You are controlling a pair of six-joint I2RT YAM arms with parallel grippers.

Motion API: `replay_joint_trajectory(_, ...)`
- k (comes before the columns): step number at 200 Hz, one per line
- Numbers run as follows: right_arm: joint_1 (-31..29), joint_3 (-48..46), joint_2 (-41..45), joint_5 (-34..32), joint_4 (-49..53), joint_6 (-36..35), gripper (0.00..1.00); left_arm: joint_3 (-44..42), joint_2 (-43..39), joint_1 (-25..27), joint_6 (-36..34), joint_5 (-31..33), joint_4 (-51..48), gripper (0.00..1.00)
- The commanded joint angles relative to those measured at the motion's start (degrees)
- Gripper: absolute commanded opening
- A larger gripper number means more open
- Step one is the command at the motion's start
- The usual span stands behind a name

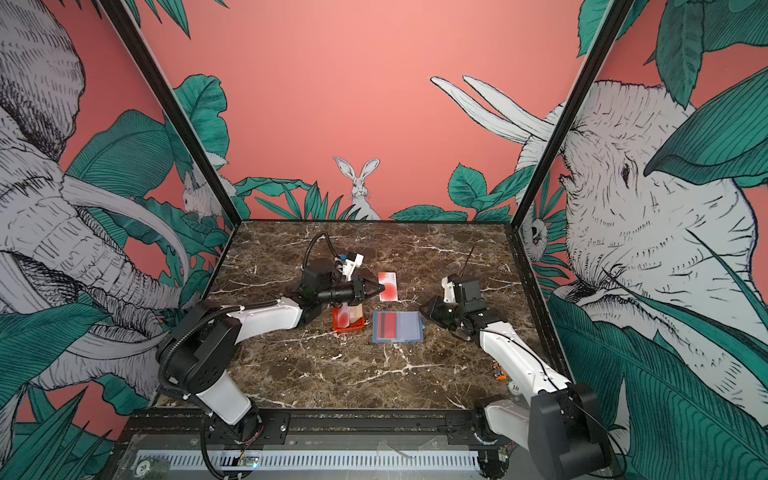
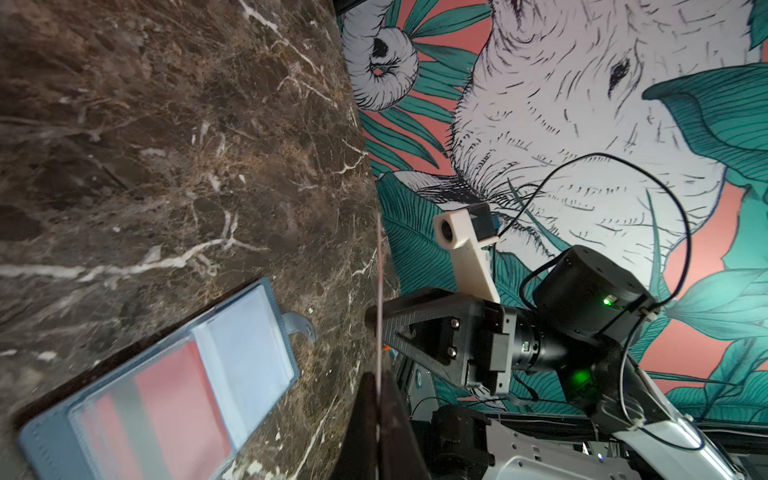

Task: Put the credit cards into the card holder

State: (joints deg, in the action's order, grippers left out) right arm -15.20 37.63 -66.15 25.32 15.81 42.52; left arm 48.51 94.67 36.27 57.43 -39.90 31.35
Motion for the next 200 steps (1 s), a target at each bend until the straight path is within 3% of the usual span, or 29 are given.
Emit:
replay_joint_trajectory(1,-0.1,-1.0,1.6,-6.3,4.7,-2.9,0.31,-1.8,-3.3,1.3,-5.7,2.5,-8.1,0.01)
replay_joint_trajectory(41,-0.2,-5.8,4.5,-8.9,4.7,-2.9,0.31,-2.7,-3.6,3.5,-9.1,5.1,-13.2,0.01)
replay_joint_trajectory(200,-2.7,-7.5,4.5,-11.6,2.1,-4.6,0.3,-1.6,0.6,6.8,-9.4,7.2,-12.3,0.0)
